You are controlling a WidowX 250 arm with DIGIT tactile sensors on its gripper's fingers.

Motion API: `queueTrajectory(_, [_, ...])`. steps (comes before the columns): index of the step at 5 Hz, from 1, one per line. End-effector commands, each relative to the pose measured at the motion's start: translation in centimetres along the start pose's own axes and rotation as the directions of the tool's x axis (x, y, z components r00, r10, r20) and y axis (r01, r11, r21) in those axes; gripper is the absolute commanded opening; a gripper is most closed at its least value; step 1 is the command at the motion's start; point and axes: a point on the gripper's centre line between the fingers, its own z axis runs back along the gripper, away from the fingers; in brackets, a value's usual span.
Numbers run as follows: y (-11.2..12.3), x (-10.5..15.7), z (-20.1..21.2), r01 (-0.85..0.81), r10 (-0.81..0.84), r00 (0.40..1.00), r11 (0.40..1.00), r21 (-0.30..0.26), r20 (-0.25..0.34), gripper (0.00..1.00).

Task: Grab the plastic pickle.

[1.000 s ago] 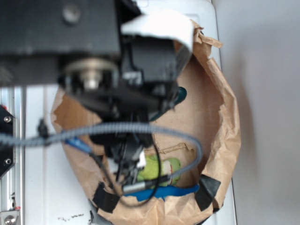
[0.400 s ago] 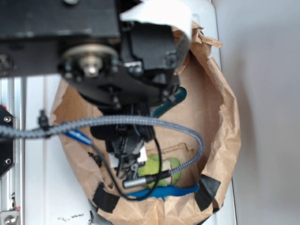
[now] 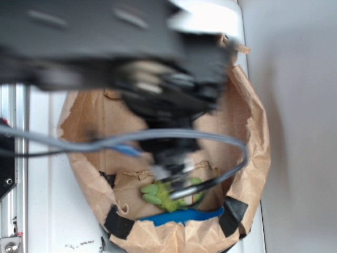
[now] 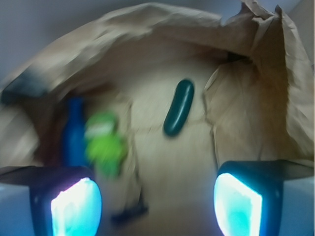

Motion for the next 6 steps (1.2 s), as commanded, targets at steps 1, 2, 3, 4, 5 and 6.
queueTrajectory(1, [-1.1, 1.9, -5.4, -0.119, 0.119, 0.993, 0.99, -0.072, -0.004, 1.0])
queueTrajectory(2, [0.6, 1.9, -7.7, -0.12, 0.121, 0.992, 0.992, -0.035, 0.03, 1.0])
queueTrajectory(3, [1.9, 2.7, -8.5, -0.133, 0.134, 0.99, 0.991, -0.024, 0.035, 1.0])
queueTrajectory(4, [2.2, 3.4, -10.2, -0.128, 0.129, 0.991, 0.992, -0.022, 0.047, 1.0])
queueTrajectory(5, [1.5, 2.9, -12.1, -0.119, 0.119, 0.991, 0.993, 0.0, 0.061, 0.0])
queueTrajectory(6, [1.2, 2.1, -12.2, -0.093, 0.093, 0.993, 0.996, -0.006, 0.077, 0.0])
